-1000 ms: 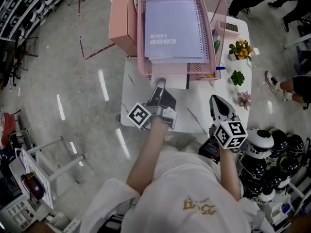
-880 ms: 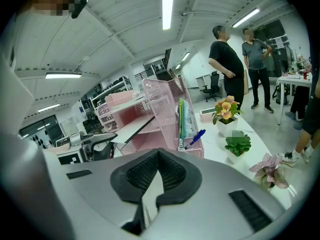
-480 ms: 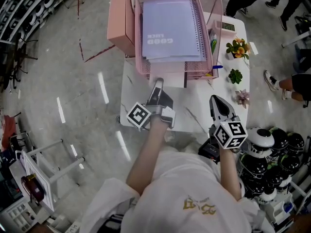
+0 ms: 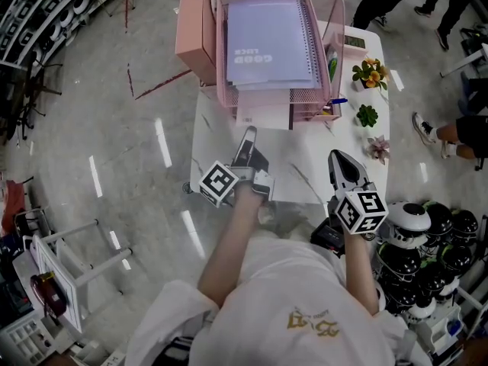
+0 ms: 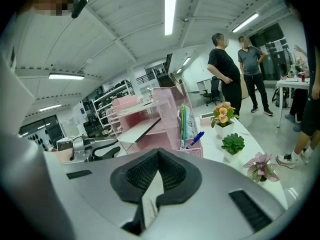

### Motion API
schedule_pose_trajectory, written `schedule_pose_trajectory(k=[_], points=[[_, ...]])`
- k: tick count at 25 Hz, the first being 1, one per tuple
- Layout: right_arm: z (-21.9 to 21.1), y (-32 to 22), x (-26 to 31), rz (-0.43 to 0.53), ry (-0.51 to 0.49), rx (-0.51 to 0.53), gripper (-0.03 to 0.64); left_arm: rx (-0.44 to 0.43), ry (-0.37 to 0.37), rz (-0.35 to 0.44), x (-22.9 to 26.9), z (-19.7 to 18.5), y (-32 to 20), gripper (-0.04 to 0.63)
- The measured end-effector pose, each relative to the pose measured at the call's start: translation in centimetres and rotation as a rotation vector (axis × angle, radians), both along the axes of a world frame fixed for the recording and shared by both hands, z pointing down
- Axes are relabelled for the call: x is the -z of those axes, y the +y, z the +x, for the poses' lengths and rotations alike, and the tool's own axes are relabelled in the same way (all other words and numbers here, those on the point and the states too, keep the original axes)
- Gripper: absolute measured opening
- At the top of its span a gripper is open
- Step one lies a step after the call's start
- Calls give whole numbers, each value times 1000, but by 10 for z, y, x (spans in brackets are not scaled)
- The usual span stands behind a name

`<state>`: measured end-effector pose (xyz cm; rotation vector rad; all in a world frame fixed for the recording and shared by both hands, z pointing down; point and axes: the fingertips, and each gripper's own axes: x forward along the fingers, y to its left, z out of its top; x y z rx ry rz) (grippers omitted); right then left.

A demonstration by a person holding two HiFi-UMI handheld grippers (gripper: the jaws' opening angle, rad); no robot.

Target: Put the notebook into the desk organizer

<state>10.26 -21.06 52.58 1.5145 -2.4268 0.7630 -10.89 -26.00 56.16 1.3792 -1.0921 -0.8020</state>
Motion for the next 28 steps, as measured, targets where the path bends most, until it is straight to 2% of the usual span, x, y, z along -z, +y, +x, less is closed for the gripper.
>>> schedule_pose_trajectory(k=[7,14,18,26,28], points=[[-4,24,18,51,-14,-10,9,-94,-168,41,12,5,33,113],[-10,55,40,106,-35,-27,9,-187,-393,163,48,11,60,24],[-13,74,51,139,-40,-38,9,-236,-568,243,68,17,77,18],[-14,102,69,186,-42,-68,9,-369,-773,403,105,39,107,17],[-14,105,71,192,-50,-72,9,-392,-793,420,108,44,111,17]])
